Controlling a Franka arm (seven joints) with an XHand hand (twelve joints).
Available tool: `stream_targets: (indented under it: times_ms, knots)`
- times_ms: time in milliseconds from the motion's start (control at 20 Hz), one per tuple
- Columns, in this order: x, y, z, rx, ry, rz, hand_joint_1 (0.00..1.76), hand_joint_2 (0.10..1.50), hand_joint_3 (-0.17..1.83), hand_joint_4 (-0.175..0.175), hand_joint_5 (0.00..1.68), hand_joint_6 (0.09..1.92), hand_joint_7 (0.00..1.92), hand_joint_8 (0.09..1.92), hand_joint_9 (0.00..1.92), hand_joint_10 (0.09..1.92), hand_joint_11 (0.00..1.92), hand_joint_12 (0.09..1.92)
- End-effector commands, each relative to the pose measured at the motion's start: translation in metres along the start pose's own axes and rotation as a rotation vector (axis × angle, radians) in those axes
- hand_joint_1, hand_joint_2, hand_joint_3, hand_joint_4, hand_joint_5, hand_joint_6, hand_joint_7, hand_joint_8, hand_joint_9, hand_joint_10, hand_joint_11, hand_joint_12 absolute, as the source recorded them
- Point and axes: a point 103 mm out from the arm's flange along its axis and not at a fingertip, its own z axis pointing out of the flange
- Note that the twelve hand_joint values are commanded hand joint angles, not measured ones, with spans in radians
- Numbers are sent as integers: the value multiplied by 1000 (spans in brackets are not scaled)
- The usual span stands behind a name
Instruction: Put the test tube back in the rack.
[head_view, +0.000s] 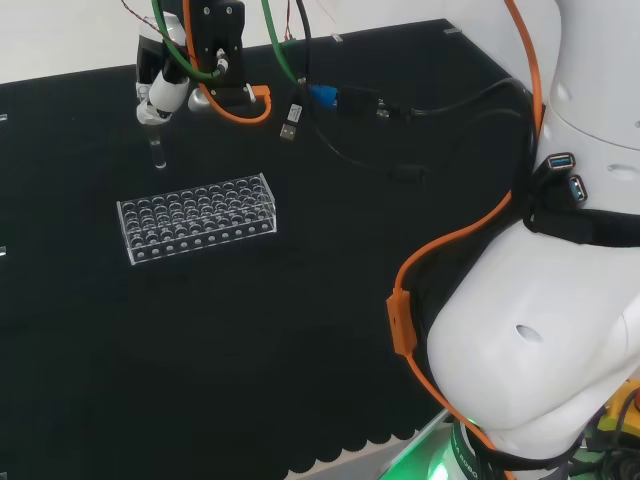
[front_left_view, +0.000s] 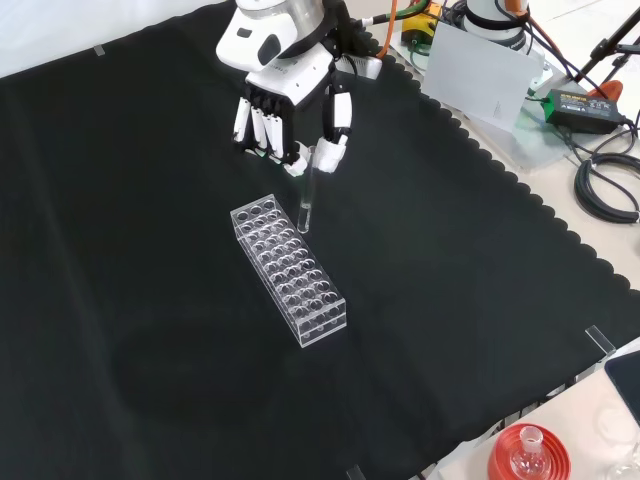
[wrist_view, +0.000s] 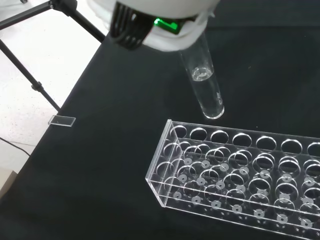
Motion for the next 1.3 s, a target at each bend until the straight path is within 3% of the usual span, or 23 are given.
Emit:
stream_targets:
  times_ms: [50, 950, 1000, 1300]
  knots:
    - [1, -2, -1, 2, -8, -1, 1195, 689, 612, -165, 1250, 682, 1394, 573, 1119, 609, 674, 1312]
    - [14, 5, 25, 40, 40, -28, 1194, 691, 610, -166, 1248, 686, 1395, 571, 1117, 609, 675, 1311]
    - [18, 7, 28, 79, -37, 34, 1195, 691, 610, -166, 1247, 686, 1395, 571, 1117, 610, 675, 1311]
    - [19, 8, 40, 71, 42, -17, 1194, 692, 609, -166, 1247, 687, 1396, 571, 1117, 610, 675, 1311]
